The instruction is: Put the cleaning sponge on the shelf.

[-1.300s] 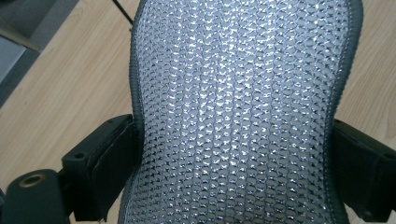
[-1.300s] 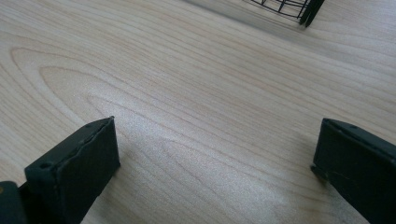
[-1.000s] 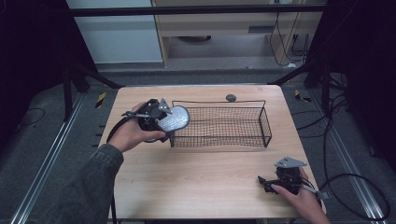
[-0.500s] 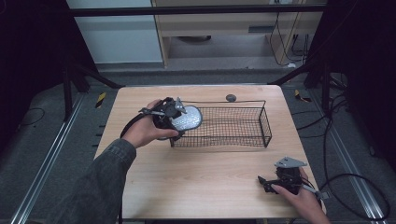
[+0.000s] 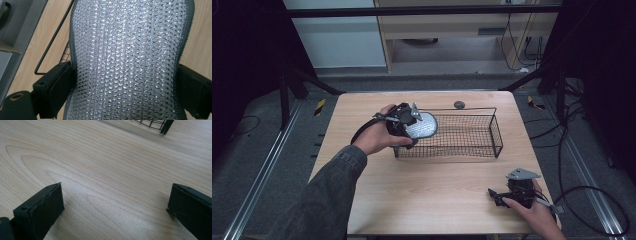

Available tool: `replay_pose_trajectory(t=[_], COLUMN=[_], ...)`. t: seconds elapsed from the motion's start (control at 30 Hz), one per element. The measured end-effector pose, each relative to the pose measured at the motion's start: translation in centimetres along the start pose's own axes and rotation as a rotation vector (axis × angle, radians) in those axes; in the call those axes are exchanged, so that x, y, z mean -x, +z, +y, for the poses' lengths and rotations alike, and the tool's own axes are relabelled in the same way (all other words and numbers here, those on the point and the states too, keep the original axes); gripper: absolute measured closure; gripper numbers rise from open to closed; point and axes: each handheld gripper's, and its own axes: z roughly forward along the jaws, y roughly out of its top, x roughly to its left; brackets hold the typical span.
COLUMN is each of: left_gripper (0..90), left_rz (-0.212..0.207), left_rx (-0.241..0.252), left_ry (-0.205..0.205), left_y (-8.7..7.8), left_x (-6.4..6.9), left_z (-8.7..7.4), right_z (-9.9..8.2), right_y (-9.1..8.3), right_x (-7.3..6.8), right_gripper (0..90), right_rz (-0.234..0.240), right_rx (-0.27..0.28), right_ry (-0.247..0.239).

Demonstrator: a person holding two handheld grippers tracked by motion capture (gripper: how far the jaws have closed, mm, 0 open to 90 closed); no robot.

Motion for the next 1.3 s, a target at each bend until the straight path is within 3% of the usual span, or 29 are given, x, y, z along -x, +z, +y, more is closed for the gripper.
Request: replay_pose_trajectory(t=[0.27, 0.33, 0.73, 1.3], left_gripper=[8.3, 15.9, 13.9, 16.7], left_rz=[-0.010, -0.008, -0.020, -0.039], left_rx=[0.000, 0.017, -0.002, -0.007], left_ry=[-0.010, -0.009, -0.048, -0.035], left_y=[1.5, 1.7, 3.8, 4.9], left_x=[-0.8, -0.9, -1.7, -1.0], left_z=[0.4, 0.6, 0.9, 1.2], right_z=[0.0, 0.0, 0.0, 0.0], right_y=[0.0, 0.0, 0.0, 0.0], right_x=[0.0, 0.0, 0.0, 0.0], right_gripper=[0.3, 0.3, 0.3, 0.3], right_rz=[0.000, 0.000, 0.000, 0.001], right_rx=[0.000, 0.000, 0.001, 0.001], right_ry=[-0.001, 0.000, -0.001, -0.001])
